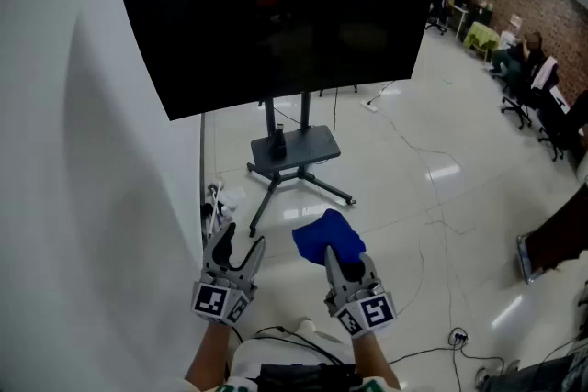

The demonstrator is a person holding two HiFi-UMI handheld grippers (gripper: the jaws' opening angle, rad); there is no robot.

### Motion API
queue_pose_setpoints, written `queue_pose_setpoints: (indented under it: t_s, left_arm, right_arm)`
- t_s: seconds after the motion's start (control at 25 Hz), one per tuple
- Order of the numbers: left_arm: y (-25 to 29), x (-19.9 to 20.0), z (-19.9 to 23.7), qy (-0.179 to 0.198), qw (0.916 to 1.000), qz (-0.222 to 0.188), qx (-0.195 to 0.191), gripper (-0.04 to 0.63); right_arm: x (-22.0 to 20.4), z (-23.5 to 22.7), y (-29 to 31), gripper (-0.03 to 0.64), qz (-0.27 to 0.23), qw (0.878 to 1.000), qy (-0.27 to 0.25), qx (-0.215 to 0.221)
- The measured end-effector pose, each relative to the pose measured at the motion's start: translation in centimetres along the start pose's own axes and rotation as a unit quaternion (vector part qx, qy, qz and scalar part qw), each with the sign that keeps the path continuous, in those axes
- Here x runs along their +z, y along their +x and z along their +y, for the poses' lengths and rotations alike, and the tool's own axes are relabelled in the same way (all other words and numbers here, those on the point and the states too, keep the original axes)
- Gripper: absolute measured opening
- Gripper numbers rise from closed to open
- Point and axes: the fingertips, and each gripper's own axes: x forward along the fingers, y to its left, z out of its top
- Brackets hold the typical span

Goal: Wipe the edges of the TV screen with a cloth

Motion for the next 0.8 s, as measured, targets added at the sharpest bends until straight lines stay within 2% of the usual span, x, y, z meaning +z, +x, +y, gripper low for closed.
queue_pose_setpoints:
  t_s: [0.2, 0.44, 0.68, 0.8]
  left_arm:
    - [3.9, -1.3, -1.3, -0.002, 0.9999, 0.014, 0.001, 0.258]
    - [8.1, -2.4, 0.0, -0.004, 0.9997, 0.022, 0.003, 0.258]
    - [15.7, -4.7, 4.4, 0.01, 0.9999, 0.012, -0.007, 0.258]
    - [19.4, -4.3, 7.1, -0.005, 0.9999, -0.007, -0.01, 0.258]
  right_arm:
    - [-0.8, -5.1, 0.9, 0.066, 0.006, 1.0, 0.02, -0.012]
    - [-1.9, -8.3, 3.8, 0.066, 0.018, 0.999, 0.03, -0.014]
    - [-3.6, -12.1, 11.0, 0.064, 0.028, 0.999, 0.015, -0.018]
    - [-3.7, -13.6, 16.3, 0.066, 0.03, 0.999, 0.007, -0.016]
